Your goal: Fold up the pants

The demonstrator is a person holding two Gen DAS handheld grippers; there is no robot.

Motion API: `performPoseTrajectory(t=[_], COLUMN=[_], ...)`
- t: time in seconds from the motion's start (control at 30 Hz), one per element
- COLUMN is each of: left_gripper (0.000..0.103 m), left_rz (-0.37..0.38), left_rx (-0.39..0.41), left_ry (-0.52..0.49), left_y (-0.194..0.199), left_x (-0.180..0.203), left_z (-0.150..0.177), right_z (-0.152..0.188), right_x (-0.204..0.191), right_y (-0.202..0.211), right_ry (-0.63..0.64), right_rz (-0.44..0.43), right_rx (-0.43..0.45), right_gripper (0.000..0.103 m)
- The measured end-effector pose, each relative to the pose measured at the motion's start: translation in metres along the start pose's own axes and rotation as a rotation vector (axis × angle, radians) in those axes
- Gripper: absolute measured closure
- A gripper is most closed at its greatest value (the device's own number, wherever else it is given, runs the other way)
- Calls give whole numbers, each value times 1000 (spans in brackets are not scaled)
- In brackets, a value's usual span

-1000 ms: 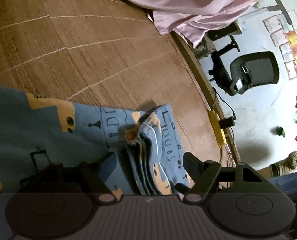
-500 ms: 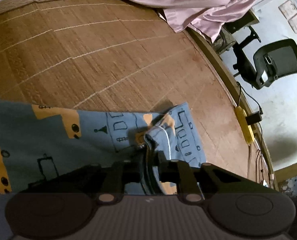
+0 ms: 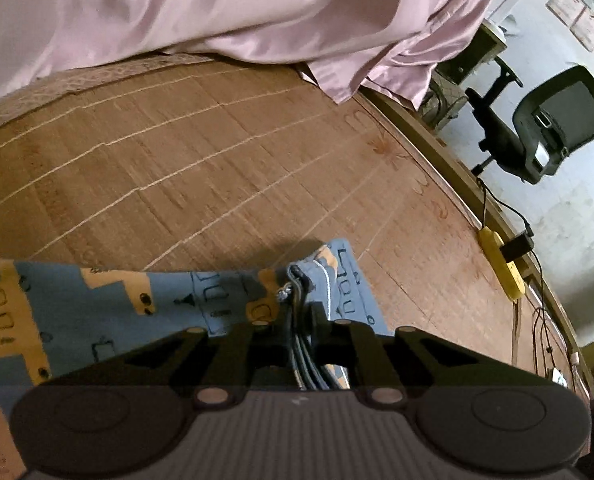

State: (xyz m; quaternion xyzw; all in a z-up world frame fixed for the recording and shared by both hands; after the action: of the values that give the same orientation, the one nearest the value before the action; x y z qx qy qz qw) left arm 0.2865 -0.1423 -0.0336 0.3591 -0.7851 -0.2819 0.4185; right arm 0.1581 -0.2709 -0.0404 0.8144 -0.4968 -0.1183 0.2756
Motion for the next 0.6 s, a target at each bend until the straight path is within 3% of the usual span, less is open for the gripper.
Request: performPoseTrajectory(t=[0.2,0.6], left_gripper=[93,93], left_rz=[-43,-13], left_rx=[37,38], left_ry=[-16,78], left_y=[17,20], left_x=[9,-27], left_z=[11,22], right_z=[0,-5], right_x=[-5,-12], right_y=[0,-5], right_ry=[2,27], right_rz=[-27,-78], right_rx=[20,7], right_gripper=[87,87])
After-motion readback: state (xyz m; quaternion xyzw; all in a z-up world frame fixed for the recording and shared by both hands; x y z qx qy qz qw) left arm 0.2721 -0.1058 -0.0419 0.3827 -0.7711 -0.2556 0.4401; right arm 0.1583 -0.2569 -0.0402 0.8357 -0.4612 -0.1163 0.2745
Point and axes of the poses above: each gripper's, at about its wrist camera, not at the fingertips, and y roughly against the way its jaws point, x to its right, z to its underside, the point moved 5 cm from there along -y, roughly the way its jaws point, and after that the axes turned 2 degrees about z, right-handed, at the moved point
